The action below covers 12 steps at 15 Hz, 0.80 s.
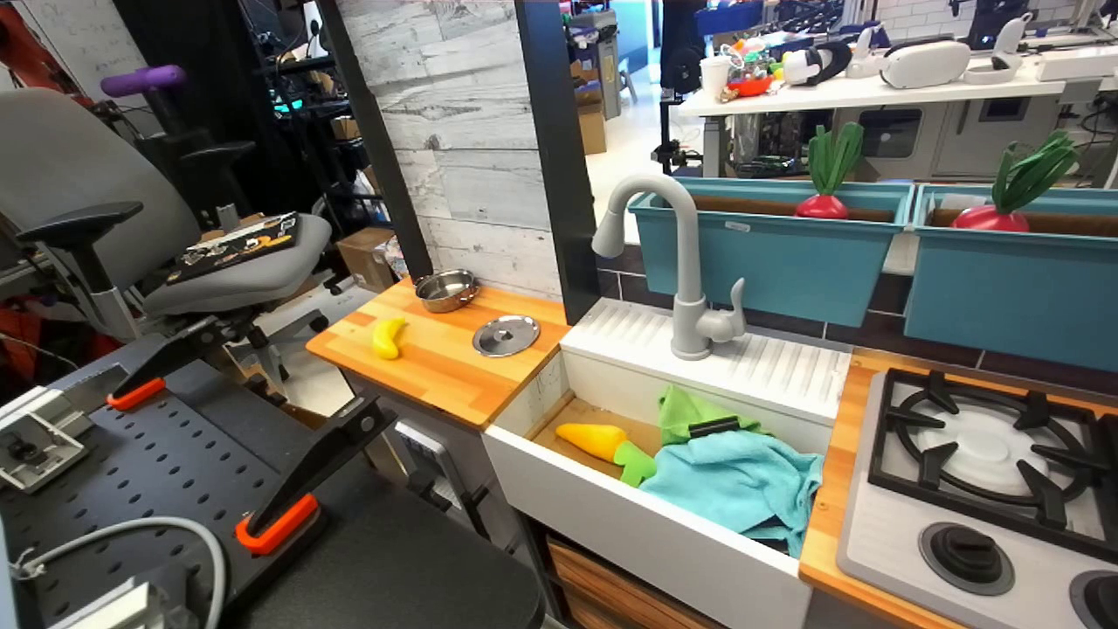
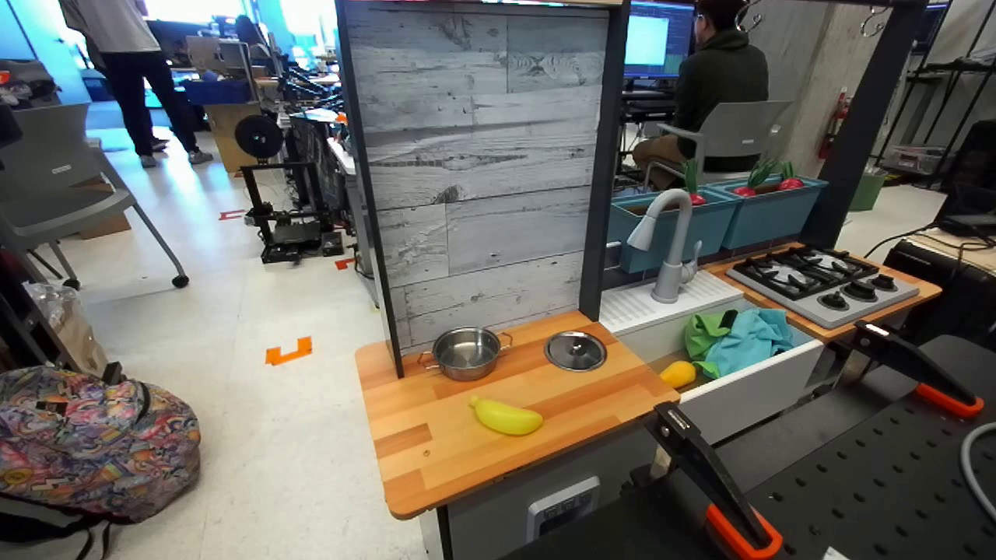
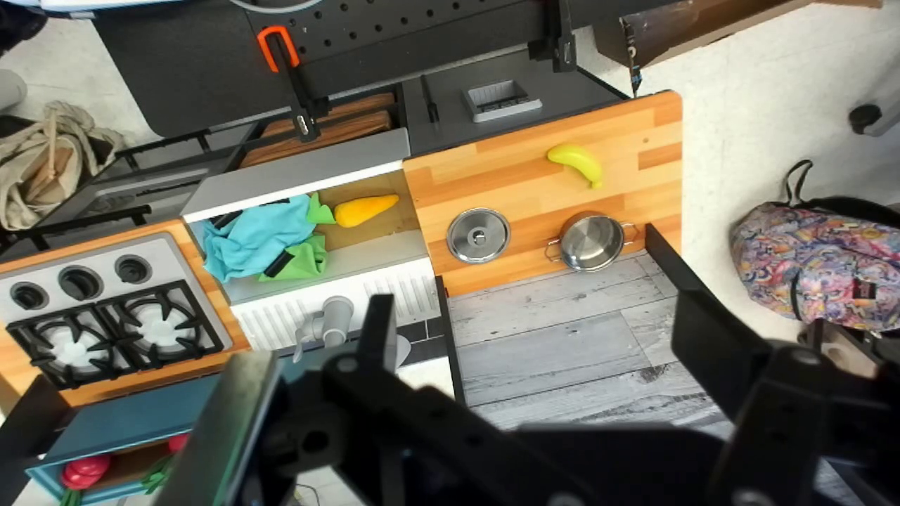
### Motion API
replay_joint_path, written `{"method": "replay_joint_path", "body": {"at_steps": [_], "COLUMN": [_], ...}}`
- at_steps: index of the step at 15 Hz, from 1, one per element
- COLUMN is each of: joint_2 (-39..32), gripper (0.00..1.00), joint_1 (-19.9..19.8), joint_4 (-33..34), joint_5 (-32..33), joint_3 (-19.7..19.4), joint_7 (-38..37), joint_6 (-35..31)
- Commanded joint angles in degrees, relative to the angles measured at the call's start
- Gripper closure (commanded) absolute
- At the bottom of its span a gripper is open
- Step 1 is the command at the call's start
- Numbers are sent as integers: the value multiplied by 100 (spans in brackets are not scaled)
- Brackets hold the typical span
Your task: Move the yellow object to the right
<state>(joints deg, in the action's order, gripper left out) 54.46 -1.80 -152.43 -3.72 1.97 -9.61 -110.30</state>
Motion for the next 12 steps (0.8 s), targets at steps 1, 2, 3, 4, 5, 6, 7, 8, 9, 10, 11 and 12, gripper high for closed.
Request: {"method": "replay_joint_path", "body": {"at_steps": [1,2,3,4,5,6,7,8,9,10,11,12], "joint_2": [-5,-5,-5,-5,-5,-5,-57,-126,-206,-315,-460,-653], "gripper": [0,0,0,0,0,0,0,0,0,0,0,0], "joint_1": [-27,-27,-27,-27,-27,-27,-47,-75,-51,-29,3,42], "joint_4": [17,17,17,17,17,17,-15,-58,-65,-75,-75,-70], "joint_5": [-17,-17,-17,-17,-17,-17,-44,-91,-129,-160,-191,-235], "joint_3": [17,17,17,17,17,17,55,126,156,200,251,319], "joint_7": [19,19,19,19,19,19,-66,-213,-267,-339,-388,-435], "joint_6": [19,19,19,19,19,19,-115,-326,-464,-666,-854,-1084]}}
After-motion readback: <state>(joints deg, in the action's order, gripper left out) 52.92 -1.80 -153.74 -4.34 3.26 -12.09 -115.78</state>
